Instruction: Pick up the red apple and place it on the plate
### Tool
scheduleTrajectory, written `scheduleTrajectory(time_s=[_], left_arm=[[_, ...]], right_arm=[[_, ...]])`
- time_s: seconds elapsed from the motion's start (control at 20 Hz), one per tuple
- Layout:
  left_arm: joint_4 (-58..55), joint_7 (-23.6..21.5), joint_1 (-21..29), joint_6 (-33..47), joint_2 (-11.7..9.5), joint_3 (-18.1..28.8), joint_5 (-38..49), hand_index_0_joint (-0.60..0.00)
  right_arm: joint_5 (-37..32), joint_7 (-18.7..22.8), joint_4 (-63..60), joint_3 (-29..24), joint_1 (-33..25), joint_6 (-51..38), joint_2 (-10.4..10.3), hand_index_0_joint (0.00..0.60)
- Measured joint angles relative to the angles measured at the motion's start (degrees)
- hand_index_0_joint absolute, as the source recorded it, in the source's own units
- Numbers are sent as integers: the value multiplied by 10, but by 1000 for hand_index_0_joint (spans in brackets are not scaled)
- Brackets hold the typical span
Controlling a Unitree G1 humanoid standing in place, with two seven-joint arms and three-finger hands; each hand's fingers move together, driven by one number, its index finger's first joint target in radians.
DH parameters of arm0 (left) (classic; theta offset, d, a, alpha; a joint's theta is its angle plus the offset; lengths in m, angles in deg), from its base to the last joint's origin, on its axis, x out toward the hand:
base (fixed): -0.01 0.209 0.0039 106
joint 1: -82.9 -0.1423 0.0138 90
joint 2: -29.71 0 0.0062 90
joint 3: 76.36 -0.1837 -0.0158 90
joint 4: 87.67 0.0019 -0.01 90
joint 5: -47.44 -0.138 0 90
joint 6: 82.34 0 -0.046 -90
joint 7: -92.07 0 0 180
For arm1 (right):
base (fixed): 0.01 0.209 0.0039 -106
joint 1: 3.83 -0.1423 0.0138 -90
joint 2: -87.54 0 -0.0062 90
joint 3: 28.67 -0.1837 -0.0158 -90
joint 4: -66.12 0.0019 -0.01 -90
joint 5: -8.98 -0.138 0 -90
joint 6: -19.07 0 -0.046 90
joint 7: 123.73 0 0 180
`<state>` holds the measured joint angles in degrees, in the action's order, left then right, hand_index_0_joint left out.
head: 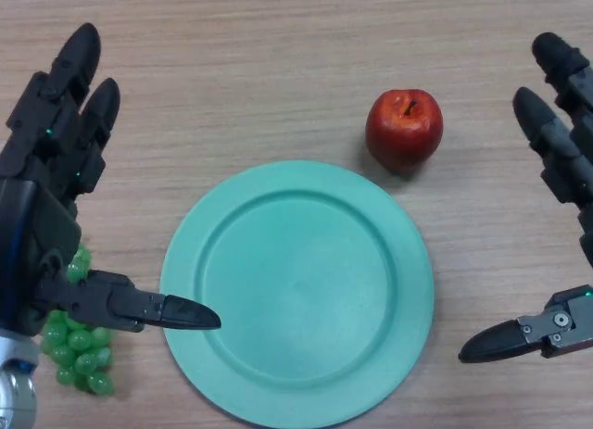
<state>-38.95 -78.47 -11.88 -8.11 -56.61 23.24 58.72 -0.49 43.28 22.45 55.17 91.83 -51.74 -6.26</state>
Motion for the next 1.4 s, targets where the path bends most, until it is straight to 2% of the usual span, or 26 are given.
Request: scheduleTrajectory(time_s=[0.15,0.25,0.35,0.45,0.55,0.65,0.75,0.9,1.05,1.25,1.35,1.4], left_arm=[[0,0,10,0,0,-1,0,0],[0,0,22,0,-1,-5,-42,0],[3,0,20,0,0,-17,-47,0],[13,0,19,1,0,-30,-47,0],[14,0,19,2,0,-29,-61,0],[15,0,17,12,0,-31,-71,0],[25,0,16,37,0,-31,-70,0],[49,0,24,37,-1,-27,-64,0],[50,0,42,37,-7,-24,-64,0],[50,3,34,37,-9,-23,-62,0],[51,5,23,37,-9,-24,-62,0],[51,7,20,37,-8,-23,-62,0]], right_arm=[[-16,0,-12,-7,0,0,0,0],[-16,0,-12,-9,1,0,0,0],[-16,0,-14,-10,1,0,0,0],[-16,0,-28,-9,-15,0,0,0],[-13,5,-38,-6,-36,2,9,0],[-13,10,-54,6,-77,17,12,0],[1,15,-98,26,-125,40,24,0],[3,28,-169,38,-183,87,28,0],[14,24,-242,48,-234,90,29,0],[53,19,-373,47,-293,56,31,0],[94,19,-437,51,-315,26,31,0],[118,23,-487,57,-332,-19,31,0]])
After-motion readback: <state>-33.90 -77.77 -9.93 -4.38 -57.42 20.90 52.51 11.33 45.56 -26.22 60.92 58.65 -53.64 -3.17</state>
